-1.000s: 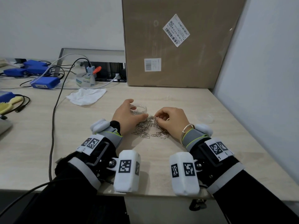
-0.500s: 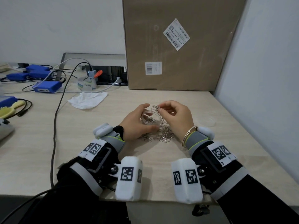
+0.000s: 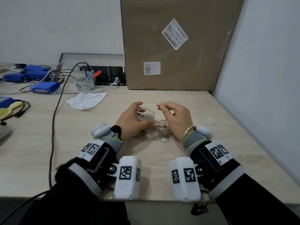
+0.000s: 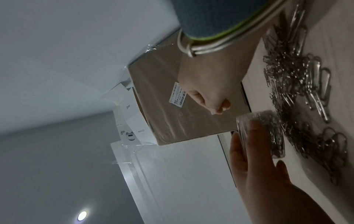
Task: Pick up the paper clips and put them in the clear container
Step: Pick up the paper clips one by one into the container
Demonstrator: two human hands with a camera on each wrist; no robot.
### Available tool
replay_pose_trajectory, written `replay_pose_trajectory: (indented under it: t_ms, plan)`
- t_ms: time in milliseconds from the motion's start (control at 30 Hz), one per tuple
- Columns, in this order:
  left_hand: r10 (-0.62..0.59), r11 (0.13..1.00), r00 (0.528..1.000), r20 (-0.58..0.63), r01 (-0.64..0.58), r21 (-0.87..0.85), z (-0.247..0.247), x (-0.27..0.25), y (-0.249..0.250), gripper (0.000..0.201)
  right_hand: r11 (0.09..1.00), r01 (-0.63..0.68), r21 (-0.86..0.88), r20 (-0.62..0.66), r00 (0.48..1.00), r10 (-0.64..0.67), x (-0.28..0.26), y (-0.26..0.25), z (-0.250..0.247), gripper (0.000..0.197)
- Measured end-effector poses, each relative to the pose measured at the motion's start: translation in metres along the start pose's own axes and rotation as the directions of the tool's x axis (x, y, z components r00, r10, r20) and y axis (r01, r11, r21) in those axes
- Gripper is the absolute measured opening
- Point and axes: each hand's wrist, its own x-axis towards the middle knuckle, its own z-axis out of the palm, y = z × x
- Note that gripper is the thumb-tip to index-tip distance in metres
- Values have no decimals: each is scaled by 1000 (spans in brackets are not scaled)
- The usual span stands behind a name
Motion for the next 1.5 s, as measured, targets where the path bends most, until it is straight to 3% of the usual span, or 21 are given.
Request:
replay_pose_trajectory:
  t_ms: [100, 233, 433, 500, 600, 667, 700, 800, 867, 933, 1167, 1233, 1300, 1433, 1500]
  plan:
    - [-86, 996, 988, -125, 83, -23, -7, 6, -7, 76, 994, -105, -23, -65, 992, 103, 3, 5, -5, 19]
    - [-230, 972, 939, -256, 236, -9, -19, 12, -20, 72, 950, -272, -153, -15, 962, 273, 1, 14, -12, 31]
    - [-309, 929, 917, -253, 348, 125, -25, 11, -27, 72, 896, -374, -240, 41, 918, 395, -8, 10, -20, 43]
    - [-246, 932, 931, -268, 304, 198, -25, 11, -25, 72, 887, -397, -235, 57, 905, 421, -11, 7, -22, 45]
    - [21, 987, 936, -351, 36, 155, -24, 7, -12, 58, 880, -440, -176, 79, 885, 458, -14, 4, -20, 44]
    - [139, 990, 944, -300, -138, 24, -20, 1, -1, 43, 873, -471, -127, 92, 870, 484, -14, 2, -18, 43]
    - [150, 986, 962, -227, -163, -38, -16, -1, 3, 40, 872, -477, -106, 101, 868, 487, -14, 1, -17, 42]
    - [30, 997, 995, 91, -22, -79, -5, -5, 8, 49, 874, -479, -82, 145, 862, 486, -14, -3, -15, 41]
    - [-76, 997, 957, 282, 69, 32, -1, -4, 7, 56, 875, -480, -61, 195, 854, 482, -13, -4, -11, 42]
    - [-133, 988, 919, 372, 94, 120, 2, -3, 9, 57, 874, -486, -14, 257, 843, 473, -12, -4, -6, 44]
    - [-146, 971, 912, 383, 207, -122, 9, -2, 12, 61, 804, -545, 238, 394, 811, 433, -11, 2, 13, 39]
    - [-149, 943, 917, 369, 244, -225, 12, 0, 9, 75, 765, -552, 331, 398, 817, 417, -10, 1, 13, 27]
    - [-158, 901, 918, 365, 285, -327, 13, 0, 8, 90, 773, -511, 376, 323, 854, 408, -6, 0, 9, 24]
    - [-143, 897, 939, 313, 257, -360, 11, 1, 11, 89, 881, -413, 230, 157, 910, 385, -3, 2, 2, 30]
    - [-130, 956, 959, 251, 189, -225, 9, 1, 12, 70, 925, -378, 34, 143, 918, 370, -3, 5, 0, 35]
